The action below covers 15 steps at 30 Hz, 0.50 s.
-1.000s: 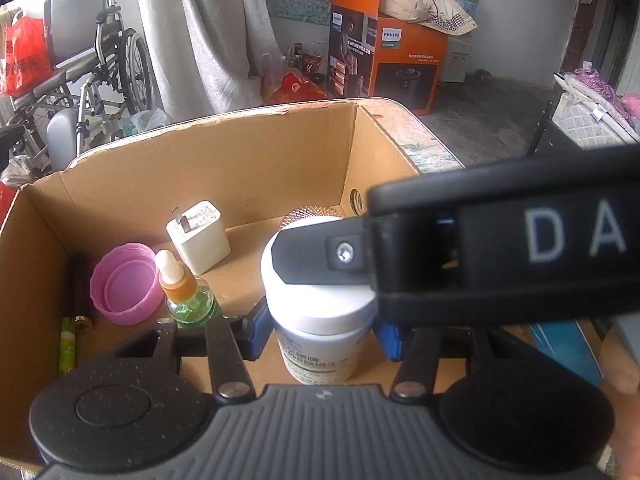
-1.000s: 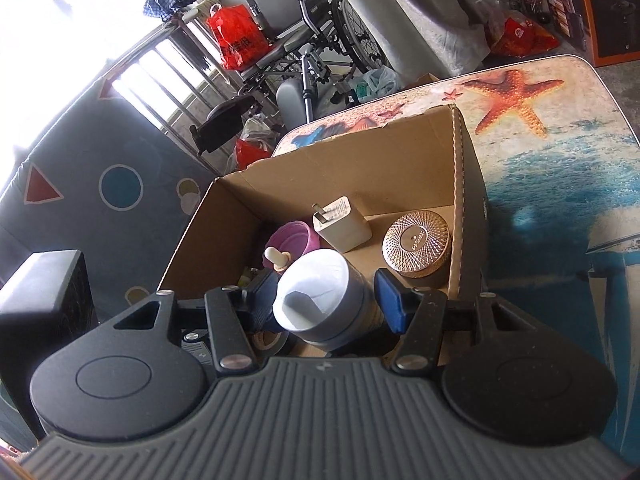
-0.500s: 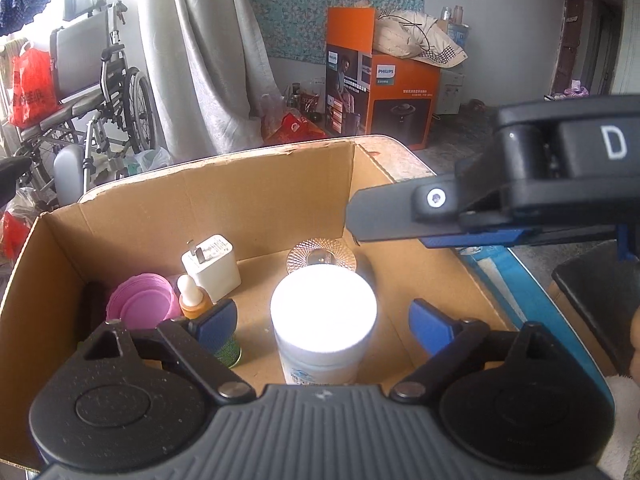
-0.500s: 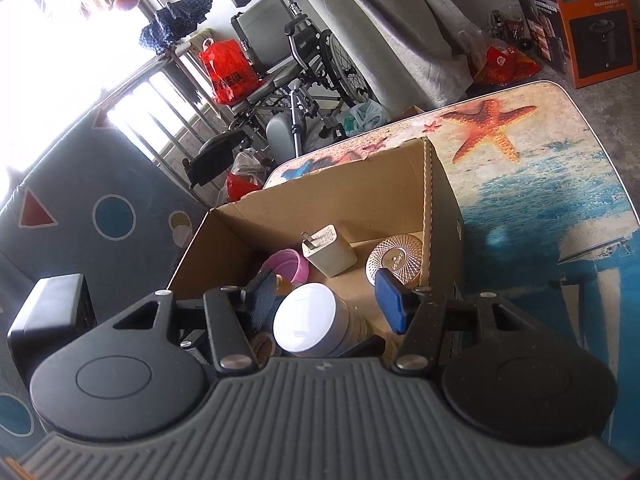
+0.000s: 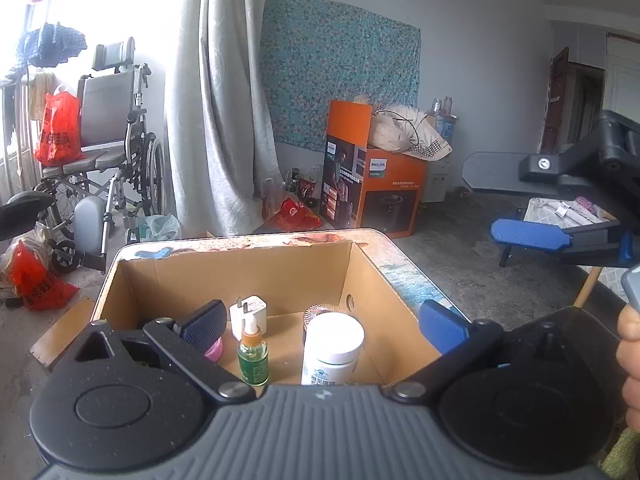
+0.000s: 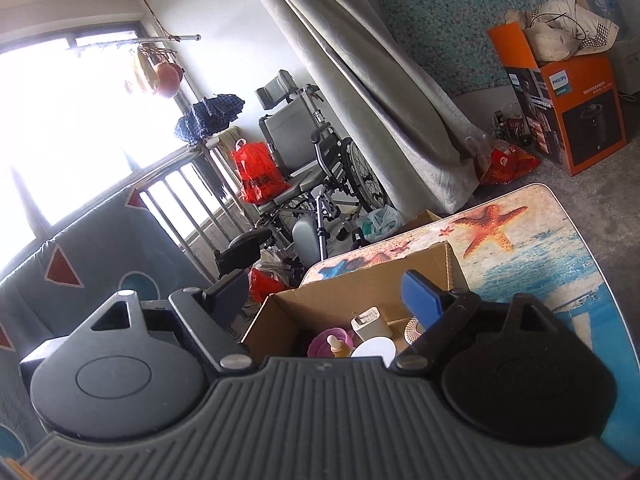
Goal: Organize rigid objects
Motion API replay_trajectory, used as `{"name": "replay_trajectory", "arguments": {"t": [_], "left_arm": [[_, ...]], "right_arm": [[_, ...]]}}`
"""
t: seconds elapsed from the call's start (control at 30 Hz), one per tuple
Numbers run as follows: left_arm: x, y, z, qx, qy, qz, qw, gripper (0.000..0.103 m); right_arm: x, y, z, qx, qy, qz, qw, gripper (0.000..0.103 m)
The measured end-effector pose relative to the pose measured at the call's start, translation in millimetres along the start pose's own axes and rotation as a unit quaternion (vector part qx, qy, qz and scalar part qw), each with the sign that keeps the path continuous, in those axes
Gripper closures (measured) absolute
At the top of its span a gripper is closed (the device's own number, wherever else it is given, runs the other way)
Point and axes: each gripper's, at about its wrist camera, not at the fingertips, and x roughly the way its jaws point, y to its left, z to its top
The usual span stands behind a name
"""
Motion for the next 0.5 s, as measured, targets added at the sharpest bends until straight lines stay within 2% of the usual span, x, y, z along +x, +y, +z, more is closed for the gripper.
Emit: {"name": "replay_trajectory", "arguments": {"t": [0.13,0.33,0.5], "left_arm": [[-21,13,-4,-0.015,-0.002,0.013,0.9998,0.0],[-36,30,-15,-0.044,0.027,0.036,0.998,0.0],[-46,31,-21,-0.018,0.055,0.1,0.9933,0.0]], "right_arm": [[-25,17,-14,-0.016,-0.016,-0.015,1.0,0.001],[-42,36,-35,-0.052,-0.011,-0.065,0.996,0.001],[-36,48,-48,-0.081,0.012,-0.132,0.988,0.001]]}}
